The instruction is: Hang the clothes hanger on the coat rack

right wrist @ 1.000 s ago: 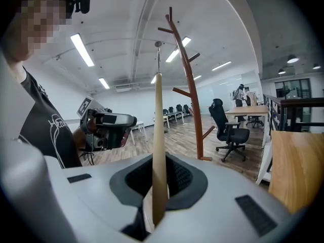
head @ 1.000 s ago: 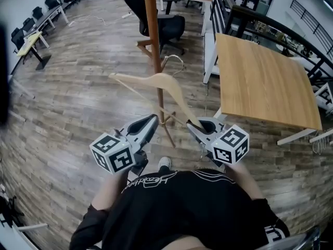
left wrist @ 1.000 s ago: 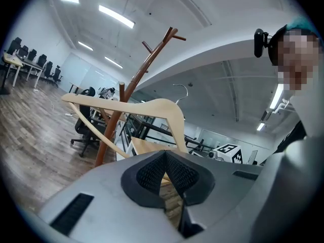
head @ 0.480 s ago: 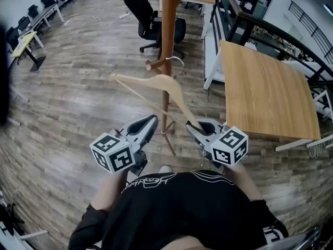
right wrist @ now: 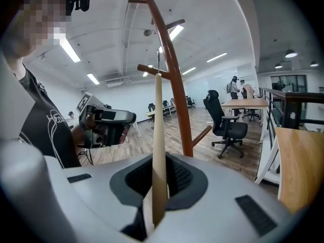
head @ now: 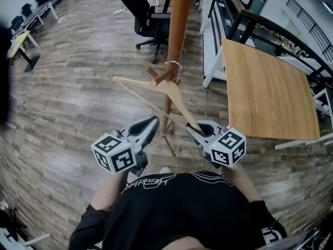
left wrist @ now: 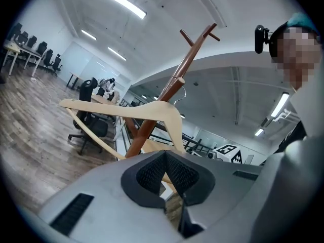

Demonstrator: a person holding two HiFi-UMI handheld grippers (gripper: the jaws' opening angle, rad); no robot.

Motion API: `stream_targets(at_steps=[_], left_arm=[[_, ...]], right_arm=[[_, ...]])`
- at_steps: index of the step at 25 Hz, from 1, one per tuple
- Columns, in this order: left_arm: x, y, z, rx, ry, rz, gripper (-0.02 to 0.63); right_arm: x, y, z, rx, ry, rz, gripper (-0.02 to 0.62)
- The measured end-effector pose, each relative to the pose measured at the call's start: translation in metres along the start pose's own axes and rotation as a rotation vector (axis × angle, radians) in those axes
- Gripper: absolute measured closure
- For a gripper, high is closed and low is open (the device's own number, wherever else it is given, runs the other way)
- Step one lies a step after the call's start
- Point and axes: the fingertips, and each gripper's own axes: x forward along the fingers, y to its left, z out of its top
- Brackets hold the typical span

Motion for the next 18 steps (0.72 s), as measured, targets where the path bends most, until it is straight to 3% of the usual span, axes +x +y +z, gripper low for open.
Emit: stream_targets(at_steps=[18], left_arm=[[0.027, 0.039, -0.012, -0.041, 0.065, -0.017, 0.598]], right_arm=[[0.027, -0.026, -0.024, -0.034, 0.068, -0.015, 0.534]])
